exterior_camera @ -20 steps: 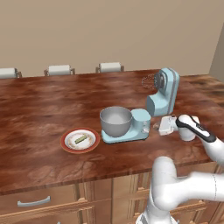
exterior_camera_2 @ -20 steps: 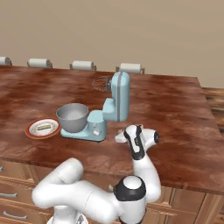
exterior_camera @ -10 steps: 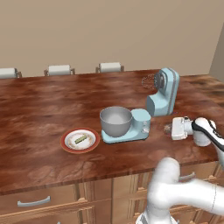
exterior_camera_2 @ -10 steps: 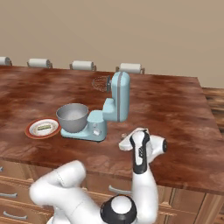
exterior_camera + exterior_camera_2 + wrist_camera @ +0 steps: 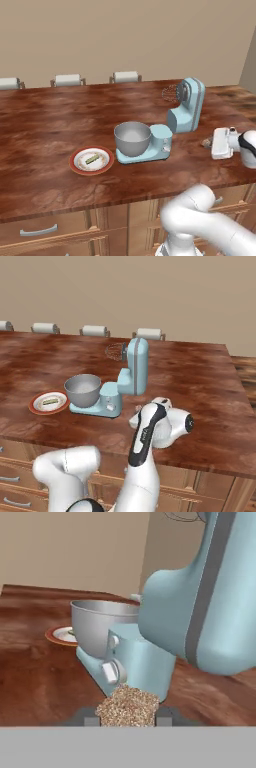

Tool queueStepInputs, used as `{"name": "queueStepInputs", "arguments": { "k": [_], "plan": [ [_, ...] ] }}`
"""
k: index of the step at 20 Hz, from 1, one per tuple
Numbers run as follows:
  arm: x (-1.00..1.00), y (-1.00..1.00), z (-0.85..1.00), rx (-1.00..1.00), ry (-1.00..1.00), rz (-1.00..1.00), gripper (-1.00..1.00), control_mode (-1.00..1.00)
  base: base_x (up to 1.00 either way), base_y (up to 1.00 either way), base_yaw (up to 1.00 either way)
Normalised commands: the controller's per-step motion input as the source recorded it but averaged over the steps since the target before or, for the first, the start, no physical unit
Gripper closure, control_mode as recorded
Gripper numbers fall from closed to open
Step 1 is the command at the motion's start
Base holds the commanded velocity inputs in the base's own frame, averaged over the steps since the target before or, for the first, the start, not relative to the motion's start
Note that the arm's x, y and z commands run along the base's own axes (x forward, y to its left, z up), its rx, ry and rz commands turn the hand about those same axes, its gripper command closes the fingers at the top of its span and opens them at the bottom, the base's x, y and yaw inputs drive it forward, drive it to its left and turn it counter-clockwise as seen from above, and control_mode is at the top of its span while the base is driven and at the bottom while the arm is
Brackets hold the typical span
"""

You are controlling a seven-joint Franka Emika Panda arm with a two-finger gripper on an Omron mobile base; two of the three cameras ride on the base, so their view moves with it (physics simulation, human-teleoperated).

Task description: Add butter and sugar cubes to the stand mixer bowl and then turn on the stand mixer to begin making frosting.

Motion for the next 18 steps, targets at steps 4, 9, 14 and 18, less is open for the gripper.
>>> {"name": "queueStepInputs", "arguments": {
  "k": [4,9,14,18],
  "plan": [
    [-0.98,0.10,0.64,-0.14,0.00,-0.09,1.00,-1.00,0.00,0.00,0.00],
    [-0.87,0.51,0.55,-0.16,0.00,-0.08,1.00,-1.00,0.00,0.00,0.00],
    [-0.26,0.95,0.69,-0.19,0.03,-0.05,1.00,-1.00,0.00,0.00,0.00],
    [0.00,1.00,0.71,-0.19,0.07,-0.03,1.00,-1.00,0.00,0.00,0.00]
  ]
}}
